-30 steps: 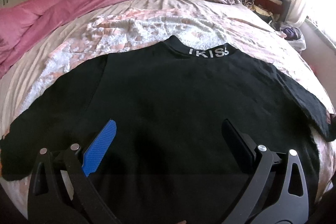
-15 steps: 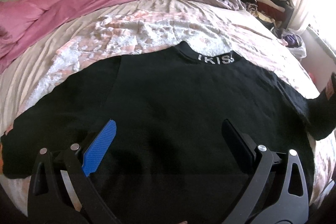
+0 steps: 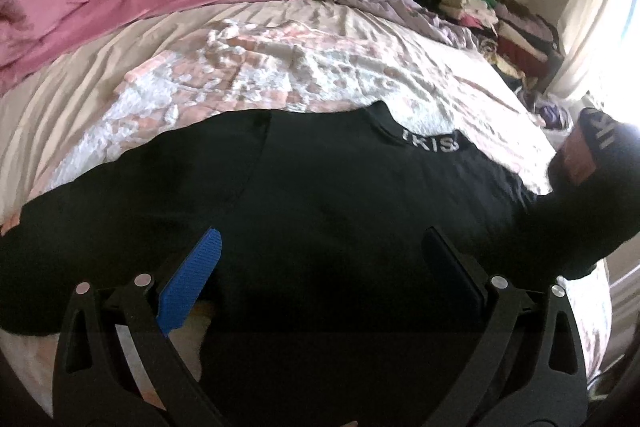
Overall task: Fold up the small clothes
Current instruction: 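Lift the held sleeve with the right gripper and carry it across the body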
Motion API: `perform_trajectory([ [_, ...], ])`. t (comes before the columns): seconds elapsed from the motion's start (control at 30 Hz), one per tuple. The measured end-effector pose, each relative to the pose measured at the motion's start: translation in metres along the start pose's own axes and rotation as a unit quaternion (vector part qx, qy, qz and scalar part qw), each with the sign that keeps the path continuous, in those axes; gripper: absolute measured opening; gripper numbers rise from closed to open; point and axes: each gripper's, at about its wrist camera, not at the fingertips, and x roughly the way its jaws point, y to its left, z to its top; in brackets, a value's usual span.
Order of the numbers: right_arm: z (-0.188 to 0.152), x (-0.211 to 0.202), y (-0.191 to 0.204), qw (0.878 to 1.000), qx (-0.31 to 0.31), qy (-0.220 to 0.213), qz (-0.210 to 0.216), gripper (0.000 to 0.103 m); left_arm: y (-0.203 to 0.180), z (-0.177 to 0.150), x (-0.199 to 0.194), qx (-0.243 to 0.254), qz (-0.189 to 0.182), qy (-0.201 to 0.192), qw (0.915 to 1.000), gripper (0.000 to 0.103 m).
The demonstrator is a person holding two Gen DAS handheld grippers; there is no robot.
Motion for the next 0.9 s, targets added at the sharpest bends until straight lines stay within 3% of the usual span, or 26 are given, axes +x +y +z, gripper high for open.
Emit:
perform_trajectory([
  [0.17, -0.013, 0.026, 0.048, 0.998, -0.052, 0.021, 0.042, 0.018, 0.023, 0.003, 0.000, -0.037, -0.012, 0.003, 0.9992, 0.094],
  [0.33, -0.032, 0.056, 0.077, 0.994, -0.076, 0.053, 0.054, 0.018, 0.051, 0.004, -0.001, -0.086, -0.027, 0.005, 0.9959, 0.094],
  [0.5, -0.049, 0.077, 0.094, 0.992, -0.090, 0.072, 0.056, 0.025, 0.071, 0.001, -0.002, -0.123, -0.049, 0.008, 0.9911, 0.094],
  [0.53, -0.050, 0.077, 0.094, 0.991, -0.087, 0.074, 0.062, 0.031, 0.073, 0.001, -0.002, -0.125, -0.050, 0.007, 0.9908, 0.094],
  [0.57, -0.051, 0.076, 0.094, 0.992, -0.085, 0.074, 0.064, 0.048, 0.074, 0.001, -0.002, -0.128, -0.054, 0.008, 0.9903, 0.094],
  [0.6, -0.052, 0.075, 0.092, 0.992, -0.082, 0.071, 0.068, 0.055, 0.076, 0.000, -0.003, -0.132, -0.059, 0.009, 0.9894, 0.094],
  [0.67, -0.052, 0.072, 0.087, 0.992, -0.072, 0.068, 0.075, 0.058, 0.077, -0.001, -0.003, -0.138, -0.068, 0.009, 0.9881, 0.094],
  [0.77, -0.048, 0.068, 0.070, 0.995, -0.057, 0.066, 0.056, 0.059, 0.075, -0.003, -0.003, -0.130, -0.085, 0.012, 0.9878, 0.094],
  [0.9, -0.045, 0.067, 0.030, 0.995, -0.050, 0.068, -0.047, 0.060, 0.070, -0.008, -0.001, -0.120, -0.101, 0.027, 0.9872, 0.093],
])
